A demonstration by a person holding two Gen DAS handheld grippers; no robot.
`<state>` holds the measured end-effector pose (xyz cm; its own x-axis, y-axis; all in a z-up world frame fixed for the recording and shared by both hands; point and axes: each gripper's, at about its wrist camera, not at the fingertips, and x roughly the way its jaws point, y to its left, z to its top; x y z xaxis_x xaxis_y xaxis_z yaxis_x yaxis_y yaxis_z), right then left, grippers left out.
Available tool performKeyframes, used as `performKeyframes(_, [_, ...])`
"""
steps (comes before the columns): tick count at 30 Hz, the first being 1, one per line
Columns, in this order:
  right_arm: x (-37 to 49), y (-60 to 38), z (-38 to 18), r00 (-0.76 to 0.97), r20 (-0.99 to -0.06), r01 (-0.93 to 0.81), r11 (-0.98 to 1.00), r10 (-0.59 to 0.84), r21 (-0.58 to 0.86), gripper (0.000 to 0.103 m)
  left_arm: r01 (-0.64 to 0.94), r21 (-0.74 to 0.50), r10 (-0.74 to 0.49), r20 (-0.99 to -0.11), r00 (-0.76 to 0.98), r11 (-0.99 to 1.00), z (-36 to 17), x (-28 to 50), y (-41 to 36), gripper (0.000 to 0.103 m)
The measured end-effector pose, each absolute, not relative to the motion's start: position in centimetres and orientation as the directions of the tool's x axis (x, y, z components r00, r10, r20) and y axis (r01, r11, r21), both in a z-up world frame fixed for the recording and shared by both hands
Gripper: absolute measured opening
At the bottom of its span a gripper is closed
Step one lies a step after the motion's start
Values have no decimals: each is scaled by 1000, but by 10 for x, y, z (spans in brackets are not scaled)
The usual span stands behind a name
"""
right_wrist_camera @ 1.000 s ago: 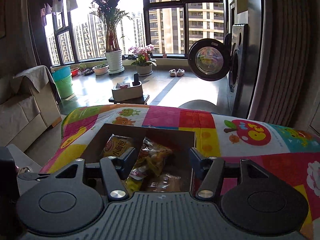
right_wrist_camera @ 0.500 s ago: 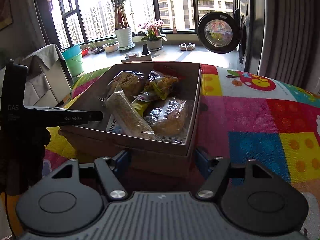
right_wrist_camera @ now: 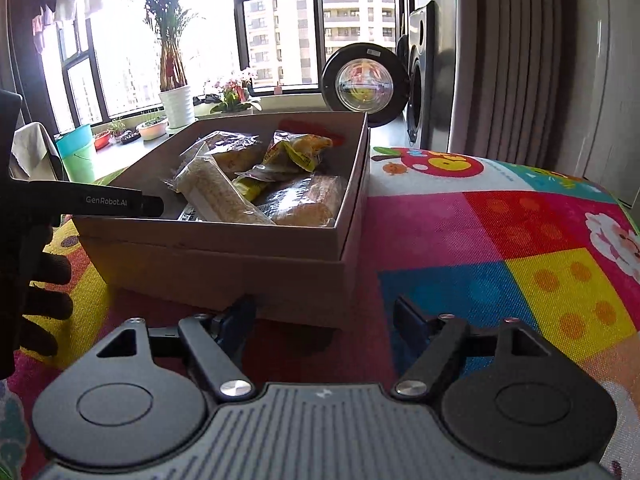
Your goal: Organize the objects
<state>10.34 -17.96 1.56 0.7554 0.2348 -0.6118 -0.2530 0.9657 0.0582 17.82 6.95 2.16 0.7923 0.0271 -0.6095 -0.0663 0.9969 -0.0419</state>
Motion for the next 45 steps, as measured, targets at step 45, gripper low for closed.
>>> performKeyframes(45, [-22,-173,1,776,-625,-102,995,86,11,103,-16,-14,4,-588,809,1000,8,-24,4,56])
